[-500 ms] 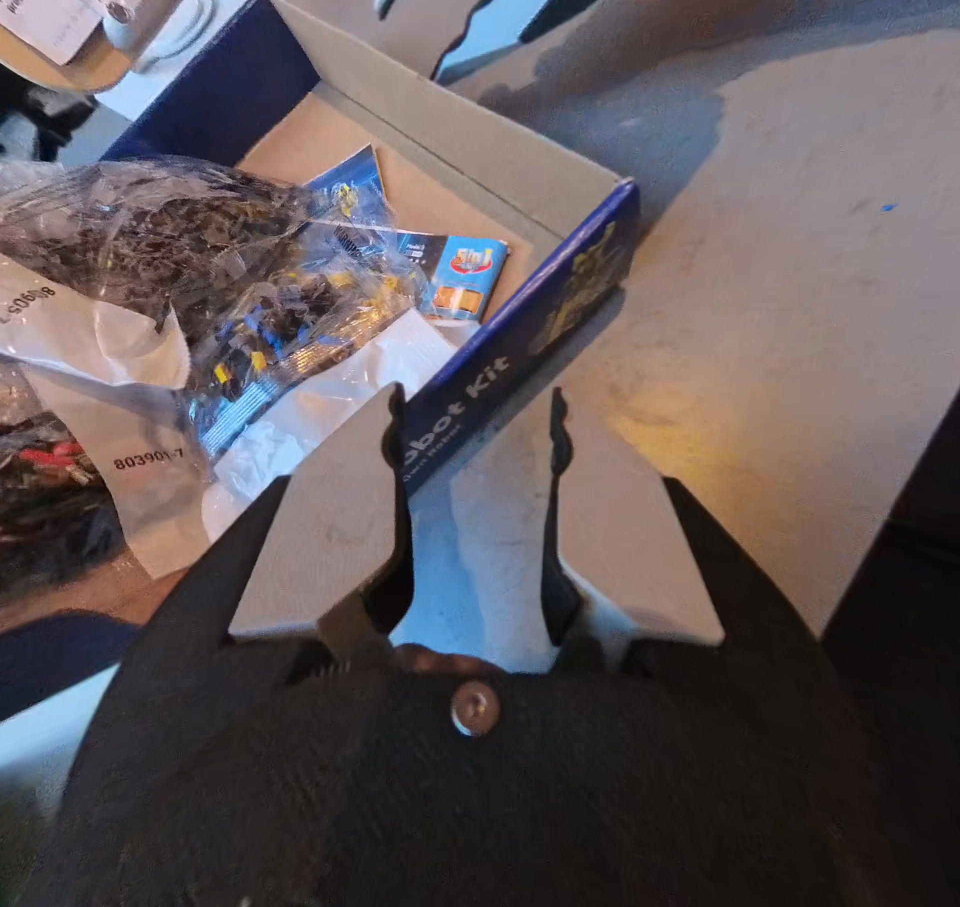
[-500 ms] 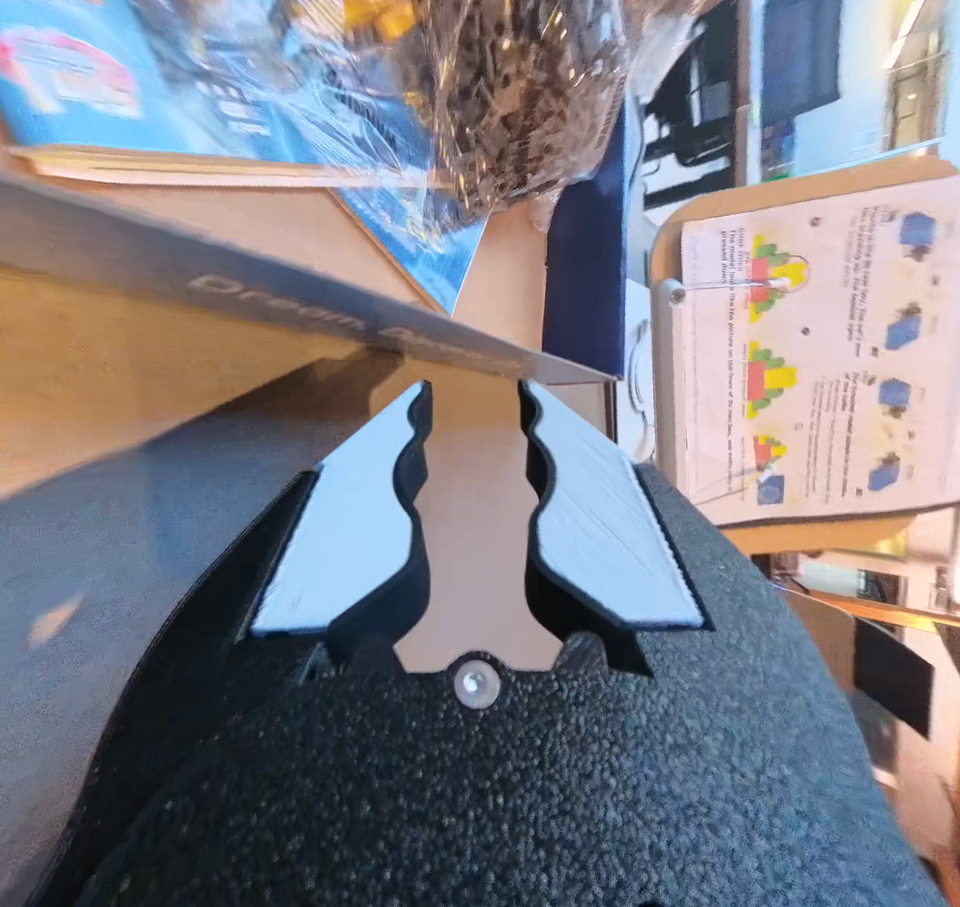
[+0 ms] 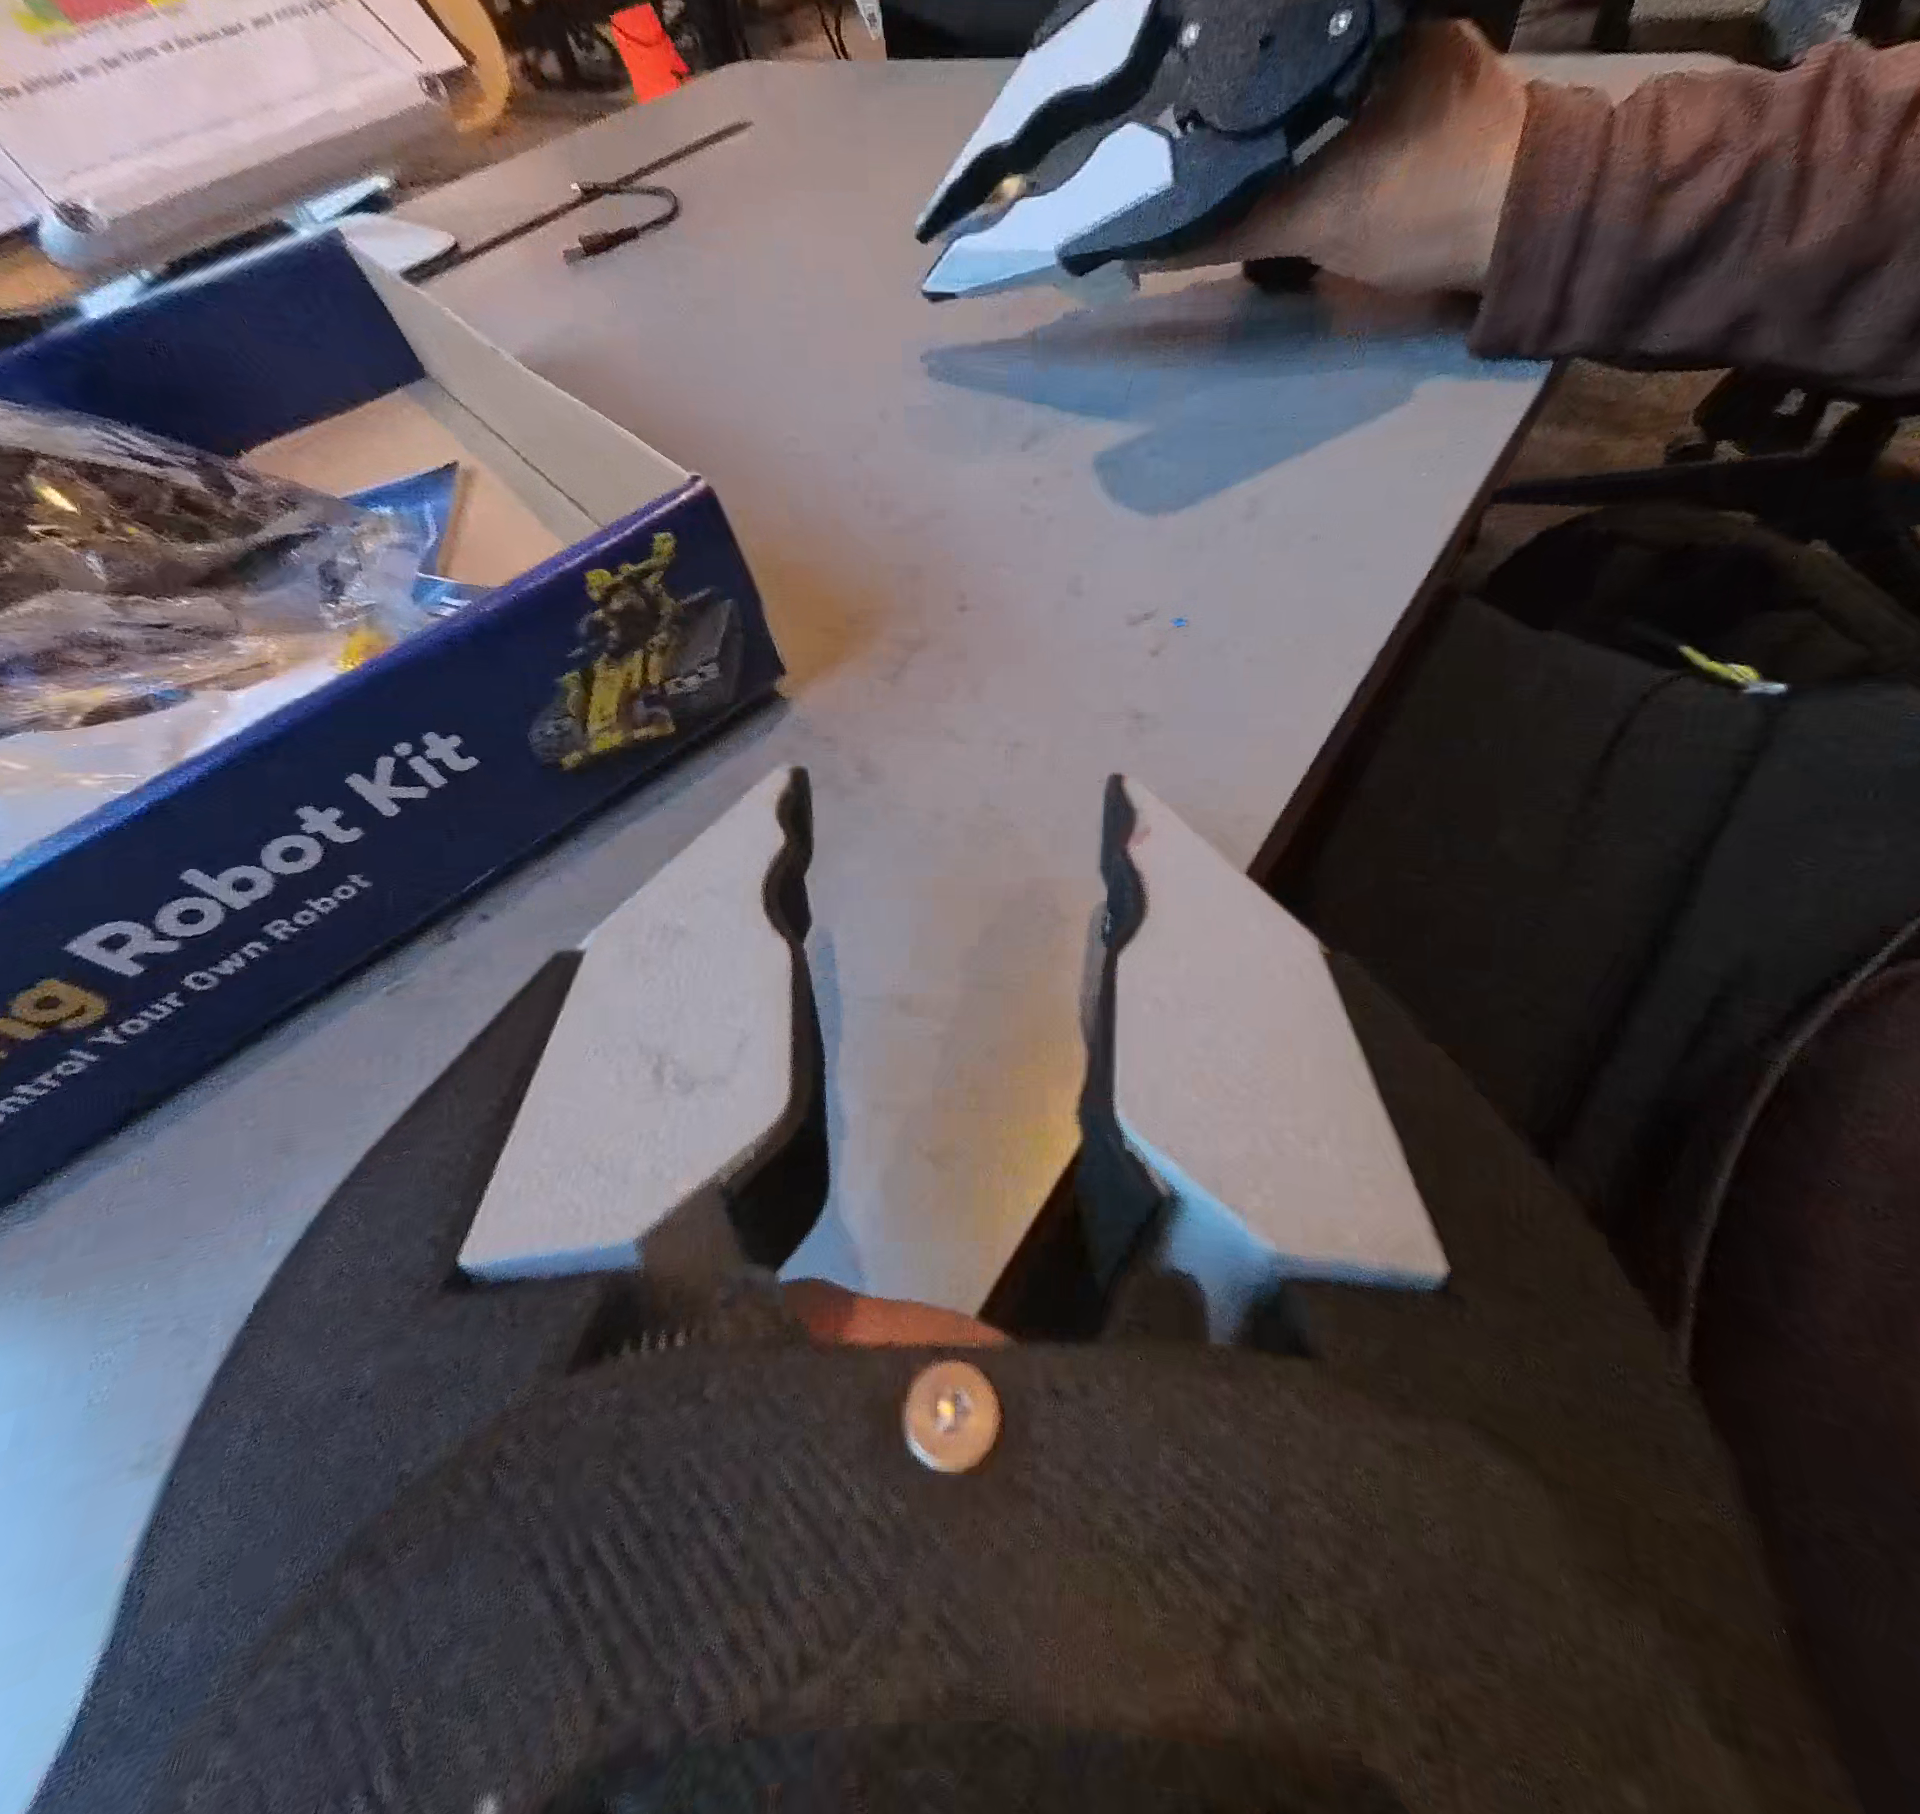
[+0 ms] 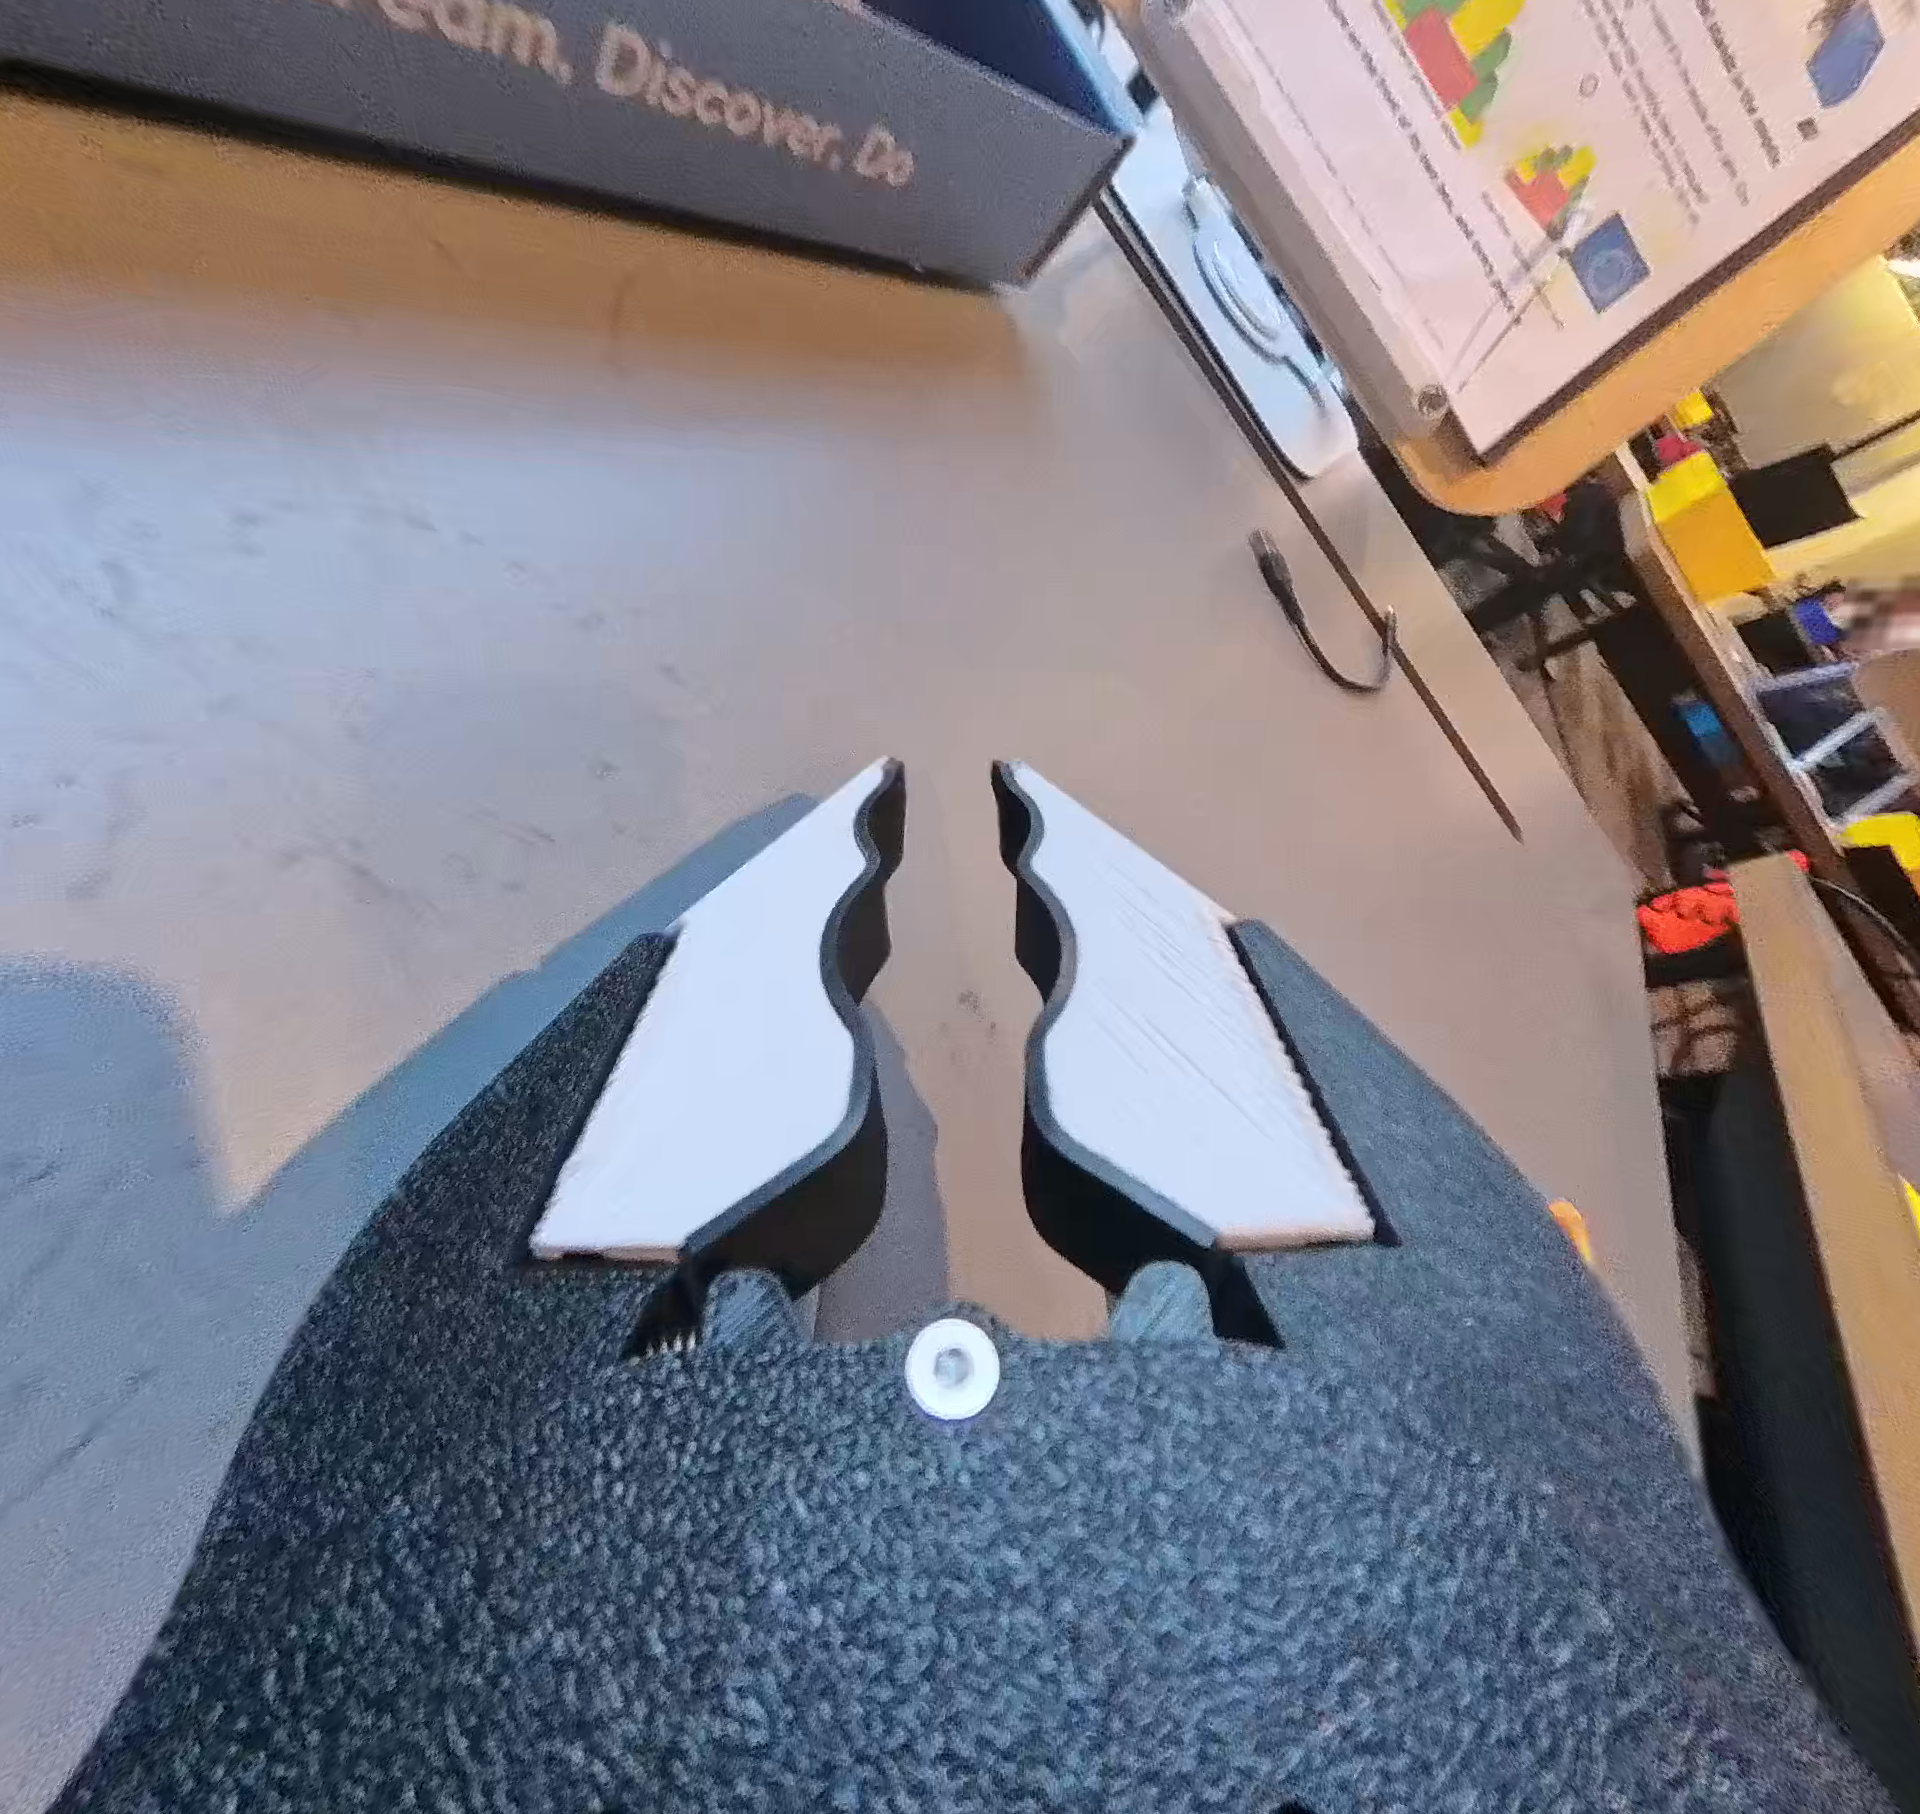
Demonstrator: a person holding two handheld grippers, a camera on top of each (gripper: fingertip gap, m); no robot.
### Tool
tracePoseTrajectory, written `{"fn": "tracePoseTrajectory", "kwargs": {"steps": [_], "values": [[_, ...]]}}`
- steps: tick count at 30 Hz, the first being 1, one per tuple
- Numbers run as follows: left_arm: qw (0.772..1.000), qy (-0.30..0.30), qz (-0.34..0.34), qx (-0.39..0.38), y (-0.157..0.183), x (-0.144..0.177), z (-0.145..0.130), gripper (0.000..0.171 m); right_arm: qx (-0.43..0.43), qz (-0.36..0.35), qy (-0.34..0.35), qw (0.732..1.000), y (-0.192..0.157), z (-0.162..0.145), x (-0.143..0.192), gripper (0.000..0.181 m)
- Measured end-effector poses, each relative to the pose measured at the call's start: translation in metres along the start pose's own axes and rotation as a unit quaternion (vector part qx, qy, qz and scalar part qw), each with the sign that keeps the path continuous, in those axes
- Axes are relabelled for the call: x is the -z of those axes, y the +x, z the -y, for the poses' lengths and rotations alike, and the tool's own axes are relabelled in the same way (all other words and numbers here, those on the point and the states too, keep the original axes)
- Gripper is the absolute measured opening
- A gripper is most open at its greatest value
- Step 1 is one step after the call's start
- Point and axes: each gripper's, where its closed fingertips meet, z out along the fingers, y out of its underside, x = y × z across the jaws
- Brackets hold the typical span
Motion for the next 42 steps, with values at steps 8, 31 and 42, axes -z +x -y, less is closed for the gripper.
{"fn": "tracePoseTrajectory", "kwargs": {"steps": [8, 31, 42], "values": [[0.998, -0.031, 0.042, -0.032, -0.014, 0.025, 0.007, 0.056, 0.061, -0.044, -0.033, 0.997, 0.0, -0.01, -0.004, 0.007], [0.875, -0.15, 0.439, 0.137, -0.255, 0.292, -0.102, 0.003, -0.044, -0.057, 0.029, 0.997, 0.017, 0.021, -0.008, 0.001], [0.916, -0.145, 0.356, 0.116, -0.214, 0.326, -0.111, 0.001, 0.035, 0.336, 0.175, 0.925, -0.164, 0.204, 0.061, 0.009]]}}
